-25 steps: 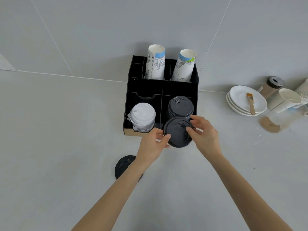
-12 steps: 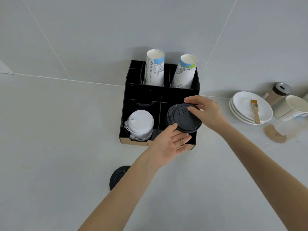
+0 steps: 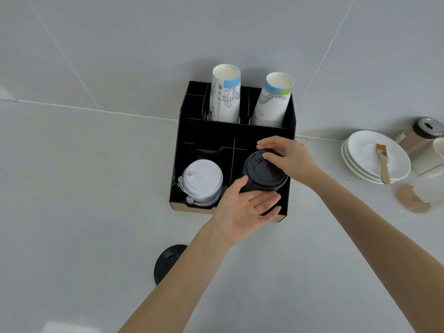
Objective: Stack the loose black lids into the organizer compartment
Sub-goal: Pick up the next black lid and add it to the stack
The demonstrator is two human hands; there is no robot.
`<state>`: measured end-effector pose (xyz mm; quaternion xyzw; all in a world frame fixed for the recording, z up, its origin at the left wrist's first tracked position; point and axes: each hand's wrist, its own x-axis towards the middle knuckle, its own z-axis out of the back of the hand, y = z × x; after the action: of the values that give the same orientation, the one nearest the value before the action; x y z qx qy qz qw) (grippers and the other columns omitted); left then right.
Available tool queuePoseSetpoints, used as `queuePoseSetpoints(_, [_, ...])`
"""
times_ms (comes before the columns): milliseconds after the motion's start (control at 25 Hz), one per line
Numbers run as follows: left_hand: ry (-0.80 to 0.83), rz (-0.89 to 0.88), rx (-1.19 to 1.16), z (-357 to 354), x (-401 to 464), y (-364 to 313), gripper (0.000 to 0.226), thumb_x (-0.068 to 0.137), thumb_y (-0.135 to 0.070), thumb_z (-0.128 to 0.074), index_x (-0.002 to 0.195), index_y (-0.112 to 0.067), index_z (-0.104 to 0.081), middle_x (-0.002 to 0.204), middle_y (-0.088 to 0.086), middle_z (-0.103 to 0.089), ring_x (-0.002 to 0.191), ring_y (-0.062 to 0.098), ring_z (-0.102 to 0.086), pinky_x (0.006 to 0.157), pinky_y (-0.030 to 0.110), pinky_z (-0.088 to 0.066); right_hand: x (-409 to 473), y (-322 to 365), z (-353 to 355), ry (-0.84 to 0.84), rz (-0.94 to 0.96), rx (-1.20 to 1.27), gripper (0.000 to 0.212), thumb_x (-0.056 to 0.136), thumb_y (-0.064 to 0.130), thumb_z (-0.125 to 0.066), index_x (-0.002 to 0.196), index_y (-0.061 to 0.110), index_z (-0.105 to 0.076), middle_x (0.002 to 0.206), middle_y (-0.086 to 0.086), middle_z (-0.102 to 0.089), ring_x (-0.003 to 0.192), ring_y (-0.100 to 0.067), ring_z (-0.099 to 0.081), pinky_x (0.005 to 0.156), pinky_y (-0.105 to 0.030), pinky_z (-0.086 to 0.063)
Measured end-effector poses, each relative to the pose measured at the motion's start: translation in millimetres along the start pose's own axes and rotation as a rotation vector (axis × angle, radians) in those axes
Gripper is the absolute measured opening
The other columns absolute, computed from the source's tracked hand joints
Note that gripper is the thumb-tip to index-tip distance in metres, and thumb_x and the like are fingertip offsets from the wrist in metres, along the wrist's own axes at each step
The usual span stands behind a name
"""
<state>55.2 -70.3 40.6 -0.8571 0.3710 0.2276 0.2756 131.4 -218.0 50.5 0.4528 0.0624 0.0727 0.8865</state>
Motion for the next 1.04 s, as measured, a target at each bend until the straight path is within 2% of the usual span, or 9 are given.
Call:
queuePoseSetpoints(120, [0.0, 0.013, -0.009, 2.6, 1.7, 0.0, 0.05, 0.09, -0.035, -0.042, 0.112, 0.009, -0.051, 0.124, 0.021, -0.056, 0.116, 0.026, -0.055, 0.089, 0.037, -0.048, -2.1, -3.4, -4.2, -0.028, 0.0, -0.004, 0.025, 0.083, 0.007, -0.057, 0.105, 0.018, -0.061, 0.104, 0.004, -0.066, 0.104, -0.007, -0.058, 0.1, -0.02, -0.039])
queuePoseSetpoints(240, [-0.001, 0.022, 0.005, 5.0, 1.5, -0.6, 0.049, 0.09, -0.034, -0.042, 0.113, 0.008, -0.051, 0.121, 0.02, -0.058, 0.113, 0.024, -0.056, 0.09, 0.037, -0.048, -4.9, -6.3, -8.0, -0.063, -0.009, -0.076, 0.023, 0.085, 0.013, -0.056, 0.106, 0.021, -0.061, 0.103, 0.009, -0.063, 0.1, -0.004, -0.054, 0.084, 0.003, -0.036])
queuePoseSetpoints(360, [-0.012, 0.011, 0.025, 7.1, -0.1, -2.2, 0.051, 0.09, -0.032, -0.042, 0.122, 0.007, -0.045, 0.126, 0.019, -0.056, 0.113, 0.024, -0.056, 0.09, 0.037, -0.048, -6.7, -8.2, -10.1, -0.07, -0.001, -0.111, 0.025, 0.086, 0.015, -0.054, 0.11, 0.02, -0.06, 0.103, 0.01, -0.06, 0.097, -0.003, -0.05, 0.074, 0.011, -0.031])
queuePoseSetpoints(480, [-0.039, -0.013, 0.036, 11.1, -2.7, -5.2, 0.051, 0.091, -0.03, -0.041, 0.127, 0.005, -0.04, 0.129, 0.019, -0.054, 0.116, 0.025, -0.055, 0.089, 0.038, -0.048, -8.4, -10.0, -11.1, -0.061, 0.033, -0.136, 0.027, 0.088, 0.013, -0.052, 0.114, 0.019, -0.057, 0.112, 0.003, -0.062, 0.101, -0.004, -0.05, 0.076, 0.012, -0.029])
queuePoseSetpoints(600, [-0.058, -0.036, 0.061, 15.8, -6.1, -7.8, 0.048, 0.091, -0.029, -0.041, 0.128, 0.002, -0.04, 0.128, 0.017, -0.054, 0.117, 0.025, -0.054, 0.091, 0.038, -0.047, -9.6, -12.4, -12.8, -0.032, 0.082, -0.194, 0.032, 0.09, 0.011, -0.047, 0.122, 0.016, -0.051, 0.128, -0.004, -0.057, 0.119, -0.013, -0.048, 0.086, 0.011, -0.023])
queuePoseSetpoints(720, [-0.07, -0.068, 0.112, 20.6, -9.6, -11.2, 0.043, 0.091, -0.026, -0.04, 0.127, -0.002, -0.044, 0.127, 0.014, -0.055, 0.113, 0.023, -0.055, 0.09, 0.037, -0.047, -12.7, -8.9, -14.9, -0.035, 0.059, -0.205, 0.039, 0.093, 0.015, -0.041, 0.132, 0.017, -0.039, 0.141, -0.006, -0.043, 0.137, -0.017, -0.029, 0.103, -0.009, -0.018])
queuePoseSetpoints(800, [-0.085, -0.099, 0.187, 24.7, -14.2, -14.3, 0.041, 0.092, -0.026, -0.039, 0.127, -0.005, -0.045, 0.126, 0.011, -0.055, 0.11, 0.021, -0.057, 0.089, 0.034, -0.047, -17.1, -2.2, -16.9, -0.084, 0.082, -0.222, 0.04, 0.093, 0.016, -0.041, 0.133, 0.016, -0.037, 0.143, -0.007, -0.041, 0.137, -0.018, -0.029, 0.109, -0.022, -0.02])
queuePoseSetpoints(920, [-0.112, -0.146, 0.349, 34.0, -25.4, -18.5, 0.038, 0.092, -0.024, -0.039, 0.126, -0.009, -0.047, 0.124, 0.005, -0.057, 0.108, 0.017, -0.057, 0.09, 0.03, -0.046, -29.5, 10.7, -22.8, -0.135, 0.123, -0.235, 0.04, 0.093, 0.016, -0.041, 0.132, 0.016, -0.037, 0.14, -0.008, -0.045, 0.132, -0.021, -0.037, 0.108, -0.027, -0.029])
queuePoseSetpoints(1040, [-0.196, -0.193, 0.574, 47.1, -42.0, -23.4, 0.036, 0.092, -0.023, -0.04, 0.125, -0.014, -0.048, 0.123, 0.001, -0.057, 0.111, 0.016, -0.056, 0.095, 0.031, -0.043, -50.0, 23.7, -38.8, -0.131, 0.147, -0.23, 0.039, 0.091, 0.013, -0.043, 0.131, 0.015, -0.039, 0.135, -0.007, -0.049, 0.122, -0.019, -0.046, 0.096, -0.016, -0.032])
